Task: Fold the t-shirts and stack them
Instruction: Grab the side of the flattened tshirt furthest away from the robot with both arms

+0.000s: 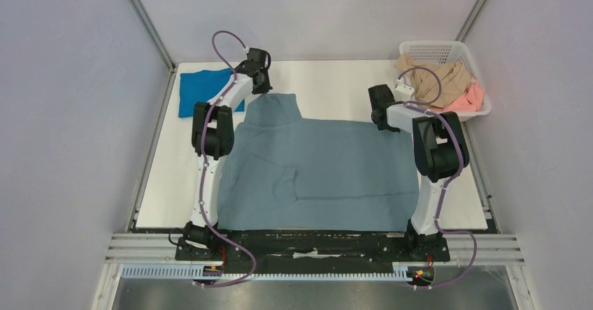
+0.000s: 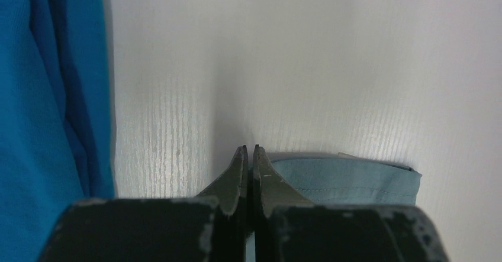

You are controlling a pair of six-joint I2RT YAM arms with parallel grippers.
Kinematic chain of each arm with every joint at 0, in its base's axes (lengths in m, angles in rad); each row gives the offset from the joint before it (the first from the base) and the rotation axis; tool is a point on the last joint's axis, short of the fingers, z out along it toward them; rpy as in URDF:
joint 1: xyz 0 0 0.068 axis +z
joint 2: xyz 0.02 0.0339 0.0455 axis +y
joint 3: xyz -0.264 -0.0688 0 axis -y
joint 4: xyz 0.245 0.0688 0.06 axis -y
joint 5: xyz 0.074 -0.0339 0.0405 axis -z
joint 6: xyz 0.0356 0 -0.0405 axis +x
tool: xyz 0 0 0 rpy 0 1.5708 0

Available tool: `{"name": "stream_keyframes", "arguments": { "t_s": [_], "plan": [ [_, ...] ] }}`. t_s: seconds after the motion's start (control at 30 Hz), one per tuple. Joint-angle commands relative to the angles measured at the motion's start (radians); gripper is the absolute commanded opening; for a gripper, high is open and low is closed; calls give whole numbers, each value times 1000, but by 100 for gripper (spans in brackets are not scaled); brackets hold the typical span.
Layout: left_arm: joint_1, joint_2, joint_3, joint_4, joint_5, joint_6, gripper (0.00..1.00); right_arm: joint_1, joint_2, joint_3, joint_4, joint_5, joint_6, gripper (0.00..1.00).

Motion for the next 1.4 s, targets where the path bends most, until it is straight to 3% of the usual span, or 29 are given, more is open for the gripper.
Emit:
{"name": "stream_keyframes", "arguments": {
  "t_s": [0.0, 0.23, 0.37, 0.67, 0.9, 1.37],
  "plan": [
    [16, -61, 12, 51, 12, 1, 2, -7, 13, -17, 118, -33, 4, 0],
    [21, 9, 161, 5, 20, -2, 2, -7, 54, 84, 152, -70, -80, 0],
    [20, -11, 138, 4, 69, -14, 2, -8, 22, 59, 164, -113, -93, 0],
    [-4, -257, -250, 159, 191, -29, 2, 8, -155, -149, 249, -224, -169, 0],
    [-63, -483, -546, 266, 200, -26, 2, 47, -305, -293, 259, -231, -197, 0],
    [-138, -972, -1052, 268, 25, -97, 2, 71, -572, -460, 193, -262, -280, 0]
  ]
}}
